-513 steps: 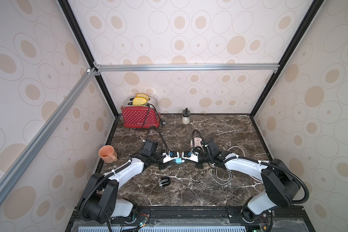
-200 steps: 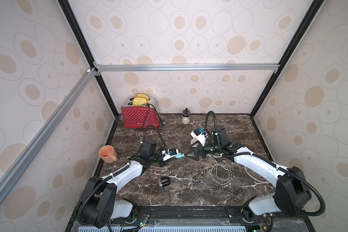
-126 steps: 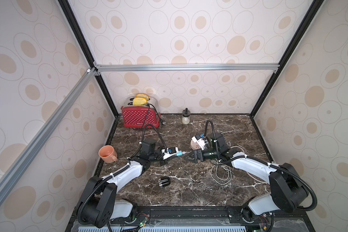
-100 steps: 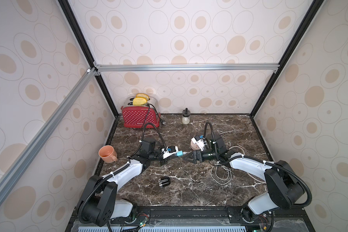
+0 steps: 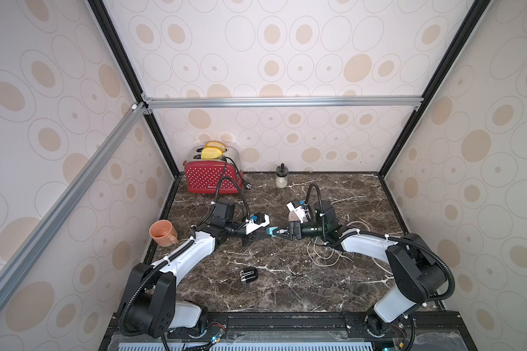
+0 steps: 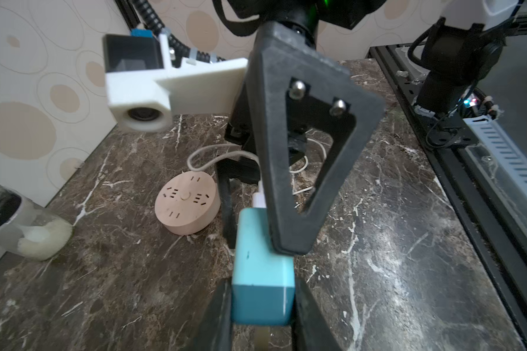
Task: Charge the electric shaver
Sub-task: Insert the plug into the socket.
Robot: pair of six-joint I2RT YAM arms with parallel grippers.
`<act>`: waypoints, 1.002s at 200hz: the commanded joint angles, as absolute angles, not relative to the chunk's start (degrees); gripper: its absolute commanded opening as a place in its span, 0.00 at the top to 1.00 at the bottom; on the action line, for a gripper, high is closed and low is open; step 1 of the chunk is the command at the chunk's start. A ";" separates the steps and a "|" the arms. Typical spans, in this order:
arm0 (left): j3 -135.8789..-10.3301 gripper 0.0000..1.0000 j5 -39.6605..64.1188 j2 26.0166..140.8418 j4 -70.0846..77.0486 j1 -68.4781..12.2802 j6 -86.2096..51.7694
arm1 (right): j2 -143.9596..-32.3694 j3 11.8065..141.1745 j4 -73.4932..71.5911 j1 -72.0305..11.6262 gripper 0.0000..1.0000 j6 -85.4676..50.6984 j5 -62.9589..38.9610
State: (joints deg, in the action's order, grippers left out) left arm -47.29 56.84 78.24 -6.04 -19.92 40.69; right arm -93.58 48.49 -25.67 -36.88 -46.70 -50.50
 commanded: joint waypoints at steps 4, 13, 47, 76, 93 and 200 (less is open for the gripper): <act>-49.31 1.00 59.94 78.68 -10.82 -19.93 43.52 | -94.63 50.94 -28.90 -36.66 0.00 -50.44 -51.04; -49.10 1.00 59.86 78.56 -10.28 -19.86 43.30 | -95.08 51.39 -29.04 -36.73 0.00 -51.08 -51.32; -47.77 1.00 57.89 77.35 -6.80 -19.86 42.01 | -96.49 52.06 -28.22 -36.84 0.00 -52.97 -52.97; -47.37 1.00 57.39 77.68 -4.63 -19.86 41.23 | -96.42 51.48 -27.04 -37.42 0.01 -52.81 -53.28; -47.21 1.00 57.57 78.17 -3.57 -19.89 40.74 | -96.33 51.33 -26.37 -37.62 0.02 -52.49 -53.33; -47.29 1.00 58.25 79.36 -2.46 -19.88 40.36 | -100.53 52.54 -34.84 -38.14 0.39 -57.83 -56.56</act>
